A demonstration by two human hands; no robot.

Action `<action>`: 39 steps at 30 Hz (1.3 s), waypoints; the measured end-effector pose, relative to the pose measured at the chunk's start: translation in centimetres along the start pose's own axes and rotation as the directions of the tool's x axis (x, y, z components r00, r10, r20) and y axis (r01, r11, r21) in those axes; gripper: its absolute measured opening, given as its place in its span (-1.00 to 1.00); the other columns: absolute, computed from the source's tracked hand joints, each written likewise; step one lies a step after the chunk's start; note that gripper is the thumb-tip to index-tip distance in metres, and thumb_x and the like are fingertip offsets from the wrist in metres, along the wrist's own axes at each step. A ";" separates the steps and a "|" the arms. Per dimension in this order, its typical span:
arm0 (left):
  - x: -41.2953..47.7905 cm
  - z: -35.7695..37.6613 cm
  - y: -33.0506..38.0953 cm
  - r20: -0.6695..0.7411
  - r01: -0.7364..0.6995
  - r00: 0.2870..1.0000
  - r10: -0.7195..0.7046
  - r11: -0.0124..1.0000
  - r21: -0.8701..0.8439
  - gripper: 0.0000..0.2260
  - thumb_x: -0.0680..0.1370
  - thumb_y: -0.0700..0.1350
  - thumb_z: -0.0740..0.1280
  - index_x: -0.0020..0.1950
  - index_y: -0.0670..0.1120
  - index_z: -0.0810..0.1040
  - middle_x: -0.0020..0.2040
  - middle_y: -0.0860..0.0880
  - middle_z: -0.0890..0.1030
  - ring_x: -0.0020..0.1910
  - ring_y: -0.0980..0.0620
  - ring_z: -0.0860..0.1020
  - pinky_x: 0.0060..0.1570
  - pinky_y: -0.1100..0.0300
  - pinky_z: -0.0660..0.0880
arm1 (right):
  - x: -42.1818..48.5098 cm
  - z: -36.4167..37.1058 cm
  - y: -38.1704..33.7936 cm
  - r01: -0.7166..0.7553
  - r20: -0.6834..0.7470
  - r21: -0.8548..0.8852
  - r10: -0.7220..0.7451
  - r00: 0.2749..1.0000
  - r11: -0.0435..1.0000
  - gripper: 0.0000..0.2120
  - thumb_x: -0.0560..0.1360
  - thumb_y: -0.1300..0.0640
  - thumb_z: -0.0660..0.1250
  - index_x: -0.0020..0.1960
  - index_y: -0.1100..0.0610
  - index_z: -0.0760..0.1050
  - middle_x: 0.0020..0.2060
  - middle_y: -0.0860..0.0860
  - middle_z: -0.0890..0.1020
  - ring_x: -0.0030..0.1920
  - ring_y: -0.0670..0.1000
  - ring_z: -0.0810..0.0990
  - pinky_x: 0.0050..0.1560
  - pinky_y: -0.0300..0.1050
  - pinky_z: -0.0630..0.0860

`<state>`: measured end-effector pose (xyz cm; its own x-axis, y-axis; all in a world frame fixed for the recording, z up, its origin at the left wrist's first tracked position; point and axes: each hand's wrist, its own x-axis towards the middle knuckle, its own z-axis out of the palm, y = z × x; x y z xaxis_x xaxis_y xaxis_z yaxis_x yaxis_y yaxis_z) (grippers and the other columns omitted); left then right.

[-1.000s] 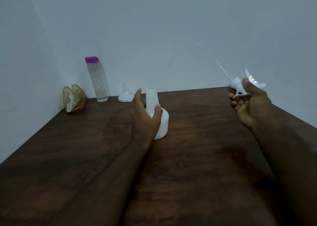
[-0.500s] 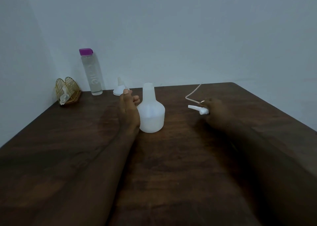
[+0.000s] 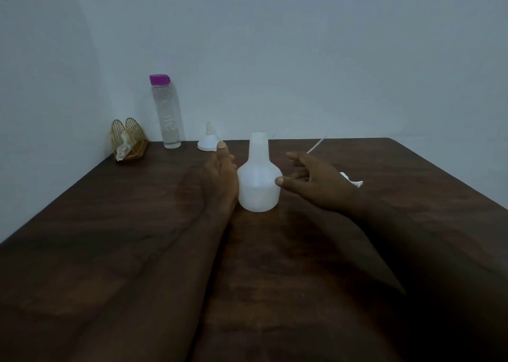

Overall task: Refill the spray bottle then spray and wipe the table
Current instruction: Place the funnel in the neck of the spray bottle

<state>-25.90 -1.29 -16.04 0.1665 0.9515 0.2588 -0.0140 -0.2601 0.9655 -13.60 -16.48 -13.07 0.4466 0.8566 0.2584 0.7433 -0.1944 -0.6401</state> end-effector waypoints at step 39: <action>15.3 -7.2 -8.0 0.180 -0.166 0.978 0.101 0.903 0.396 -0.92 0.56 -0.09 0.29 -0.04 -0.08 0.53 -0.15 -0.04 0.59 -0.14 0.02 0.54 -0.13 0.12 0.47 | 24.4 19.7 -9.3 -0.452 -0.131 0.051 0.454 0.881 0.891 -0.18 0.45 -0.14 0.42 0.47 0.26 0.12 0.43 0.17 0.29 0.45 0.14 0.27 0.42 -0.02 0.27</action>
<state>-30.36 16.49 -19.60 0.3392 0.8750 0.3454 0.3500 -0.4582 0.8170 -19.43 15.61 -15.12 0.7965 0.6038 0.0320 0.4352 -0.5357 -0.7236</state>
